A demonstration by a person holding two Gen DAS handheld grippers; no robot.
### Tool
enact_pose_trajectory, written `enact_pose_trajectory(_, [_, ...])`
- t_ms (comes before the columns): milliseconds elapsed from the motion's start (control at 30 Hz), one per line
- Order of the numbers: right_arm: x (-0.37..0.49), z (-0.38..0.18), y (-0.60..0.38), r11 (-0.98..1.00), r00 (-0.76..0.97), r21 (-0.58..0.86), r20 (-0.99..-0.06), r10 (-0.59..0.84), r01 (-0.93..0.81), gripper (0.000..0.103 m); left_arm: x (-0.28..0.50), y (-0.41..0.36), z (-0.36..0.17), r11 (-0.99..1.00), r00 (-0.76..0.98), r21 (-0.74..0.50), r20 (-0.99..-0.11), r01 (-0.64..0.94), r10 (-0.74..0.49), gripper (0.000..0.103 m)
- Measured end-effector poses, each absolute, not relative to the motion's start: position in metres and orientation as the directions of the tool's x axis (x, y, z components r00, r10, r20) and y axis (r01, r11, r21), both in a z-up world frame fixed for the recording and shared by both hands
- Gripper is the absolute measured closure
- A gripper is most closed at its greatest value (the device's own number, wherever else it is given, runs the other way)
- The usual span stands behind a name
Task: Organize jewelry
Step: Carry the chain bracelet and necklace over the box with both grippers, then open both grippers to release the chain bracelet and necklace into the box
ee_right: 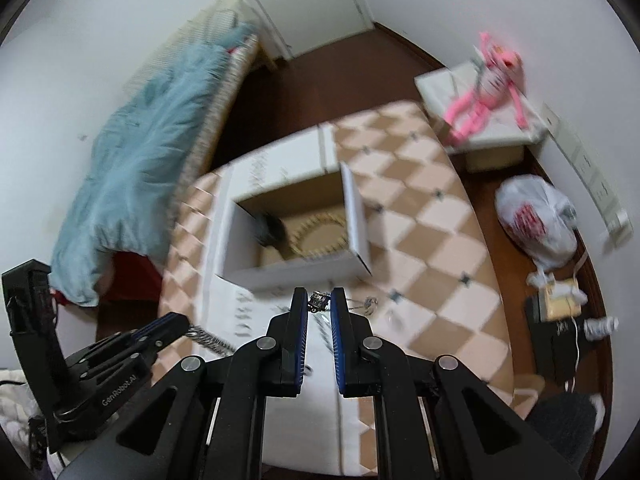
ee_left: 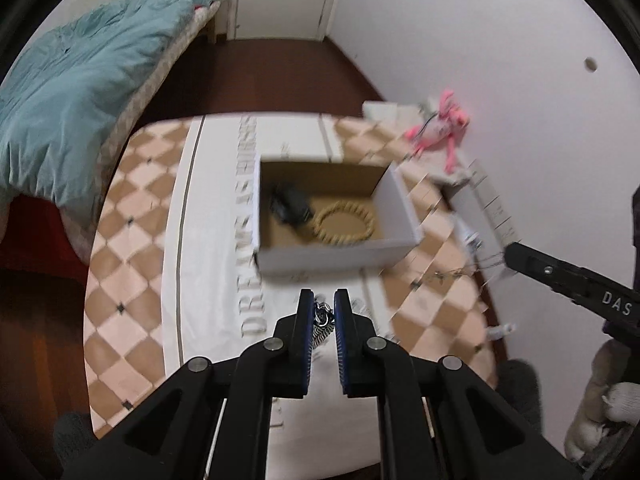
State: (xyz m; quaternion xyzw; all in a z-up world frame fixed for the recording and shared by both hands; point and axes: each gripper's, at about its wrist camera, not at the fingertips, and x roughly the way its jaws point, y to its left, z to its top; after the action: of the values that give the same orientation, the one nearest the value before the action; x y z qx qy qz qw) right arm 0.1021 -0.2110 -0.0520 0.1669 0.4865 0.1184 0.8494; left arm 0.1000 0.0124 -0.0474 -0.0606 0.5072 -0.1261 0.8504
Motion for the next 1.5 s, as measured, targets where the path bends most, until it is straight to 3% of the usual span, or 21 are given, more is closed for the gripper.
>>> enact_pose_trajectory(200, [0.139,-0.006,-0.194,0.918,0.537,0.374,-0.752,0.382,-0.128,0.091,0.137,0.009,-0.004,0.948,0.507,-0.254,-0.802,0.190,-0.317,0.096])
enact_pose_trajectory(367, [0.182,0.000,-0.178,0.933,0.528,0.325,-0.771,0.357,-0.156,0.091,0.178,0.010,-0.008,0.950,0.495,-0.253,-0.811,0.185,-0.312,0.096])
enact_pose_trajectory(767, [0.262,-0.078,-0.162,0.972,0.396,0.207,-0.888,0.234,-0.111,0.091,0.226,0.014,-0.076,0.959,0.353,-0.261,-0.892,0.109,-0.283,0.095])
enact_pose_trajectory(1100, [0.291,-0.122,-0.160,0.980,0.295,0.168,-0.936,0.193,-0.108,0.091,0.244,0.018,-0.096,0.991,0.325,-0.134,-0.936,0.030,-0.136,0.089])
enact_pose_trajectory(1200, [0.293,-0.132,-0.159,0.977,0.247,0.185,-0.947,0.205,-0.104,0.090,0.248,0.021,-0.097,0.994,0.348,-0.109,-0.931,0.016,-0.108,0.073])
enact_pose_trajectory(1233, [0.293,-0.134,-0.159,0.978,0.239,0.180,-0.950,0.201,-0.105,0.090,0.249,0.023,-0.096,0.995,0.359,-0.099,-0.929,0.011,-0.096,0.061])
enact_pose_trajectory(1267, [0.292,-0.135,-0.158,0.980,0.236,0.171,-0.953,0.192,-0.105,0.089,0.249,0.024,-0.096,0.997,0.371,-0.082,-0.926,0.003,-0.077,0.042])
enact_pose_trajectory(1333, [0.290,-0.138,-0.159,0.981,0.230,0.167,-0.955,0.186,-0.102,0.076,0.251,0.026,-0.097,0.998,0.375,-0.055,-0.926,-0.013,-0.046,0.015])
enact_pose_trajectory(1400, [0.286,-0.140,-0.160,0.981,0.233,0.168,-0.954,0.187,-0.096,0.049,0.251,0.029,-0.098,0.999,0.380,-0.029,-0.925,-0.032,-0.015,0.011])
enact_pose_trajectory(1500, [0.280,-0.142,-0.161,0.984,0.240,0.157,-0.955,0.174,-0.090,0.048,0.250,0.032,-0.102,0.999,0.381,-0.006,-0.925,-0.049,0.013,0.007])
